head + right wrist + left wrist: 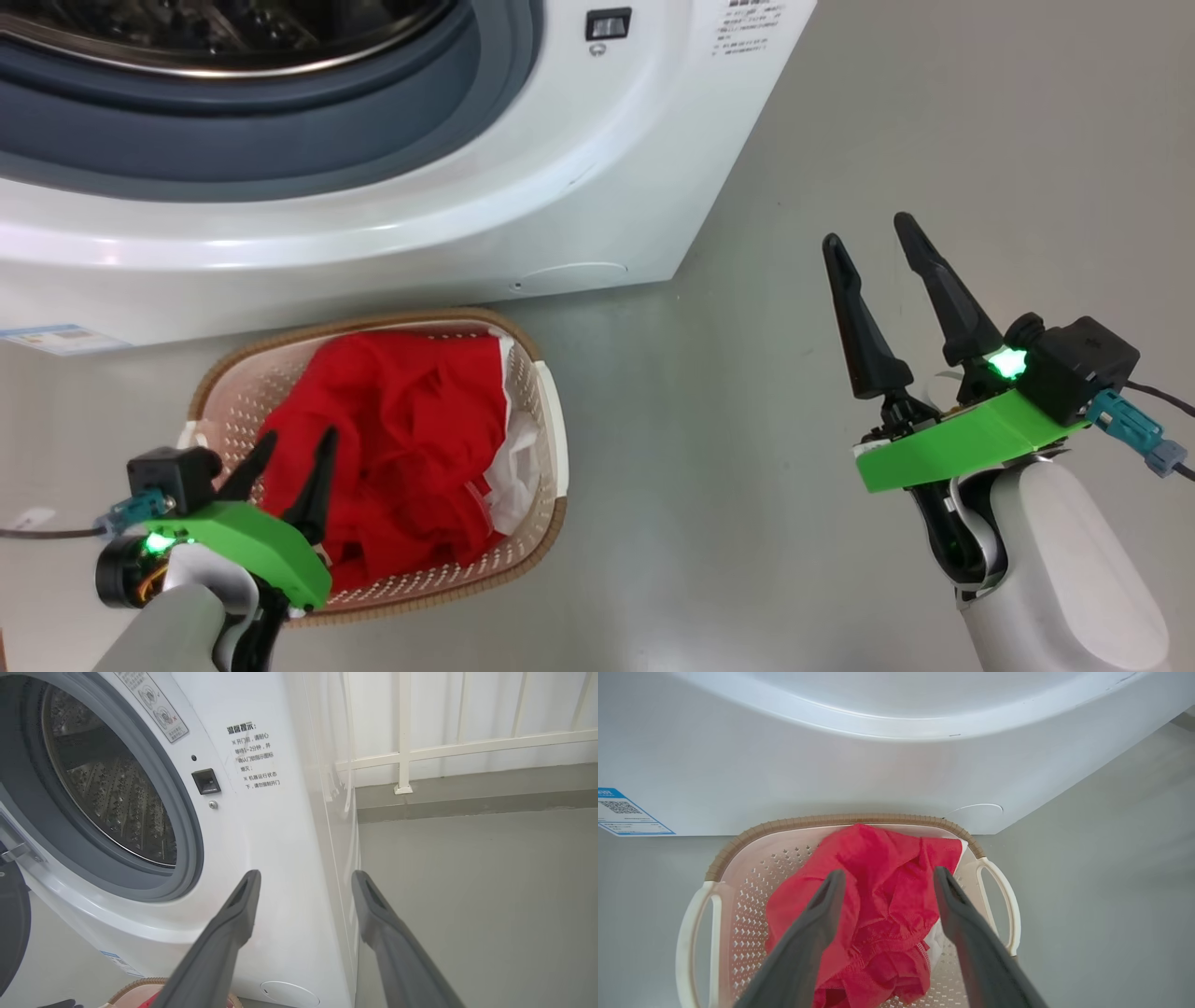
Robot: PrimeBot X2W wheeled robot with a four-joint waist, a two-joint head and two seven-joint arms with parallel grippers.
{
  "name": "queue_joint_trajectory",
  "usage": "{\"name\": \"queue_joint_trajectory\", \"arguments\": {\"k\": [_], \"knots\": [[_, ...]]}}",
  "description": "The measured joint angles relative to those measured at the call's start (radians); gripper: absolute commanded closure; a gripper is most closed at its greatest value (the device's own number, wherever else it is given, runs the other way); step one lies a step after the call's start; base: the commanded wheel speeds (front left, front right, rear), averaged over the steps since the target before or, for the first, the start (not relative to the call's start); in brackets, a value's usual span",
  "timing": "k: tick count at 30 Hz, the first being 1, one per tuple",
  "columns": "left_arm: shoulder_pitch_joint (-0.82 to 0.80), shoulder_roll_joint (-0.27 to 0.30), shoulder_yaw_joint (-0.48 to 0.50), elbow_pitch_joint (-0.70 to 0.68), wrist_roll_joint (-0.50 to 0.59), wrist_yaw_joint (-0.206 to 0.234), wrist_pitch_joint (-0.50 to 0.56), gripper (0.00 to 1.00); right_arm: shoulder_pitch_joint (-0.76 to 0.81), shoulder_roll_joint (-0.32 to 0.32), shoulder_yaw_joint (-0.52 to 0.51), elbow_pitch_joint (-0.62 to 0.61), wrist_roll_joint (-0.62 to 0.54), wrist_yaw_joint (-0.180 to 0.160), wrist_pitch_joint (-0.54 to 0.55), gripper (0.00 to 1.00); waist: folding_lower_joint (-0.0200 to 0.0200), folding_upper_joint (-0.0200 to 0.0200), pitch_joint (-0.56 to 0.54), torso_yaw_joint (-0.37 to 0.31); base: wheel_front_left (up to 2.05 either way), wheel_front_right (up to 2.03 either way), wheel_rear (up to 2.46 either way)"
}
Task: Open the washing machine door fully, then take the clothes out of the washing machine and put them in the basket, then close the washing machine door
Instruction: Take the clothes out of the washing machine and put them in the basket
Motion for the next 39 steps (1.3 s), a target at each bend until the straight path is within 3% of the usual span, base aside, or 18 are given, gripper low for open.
{"name": "queue_joint_trajectory", "arguments": {"k": [9,18,39], "knots": [[0.129,0.002,0.151,-0.212,0.051,0.046,-0.001,0.00,0.036,-0.007,0.006,0.012,0.003,0.000,0.000,0.00,0.0000,0.0000,-0.056,0.005,0.00,0.00,0.00],[0.250,0.012,0.234,-0.424,0.116,0.098,-0.001,0.00,0.060,-0.015,0.017,0.024,0.010,0.000,0.000,0.00,0.0000,0.0000,-0.125,0.011,0.00,0.00,0.00],[0.443,0.052,0.327,-0.756,0.161,0.231,-0.001,0.00,0.157,-0.032,0.013,0.037,0.028,0.000,0.000,0.00,0.0001,0.0000,-0.302,0.047,0.00,0.00,0.00]]}}
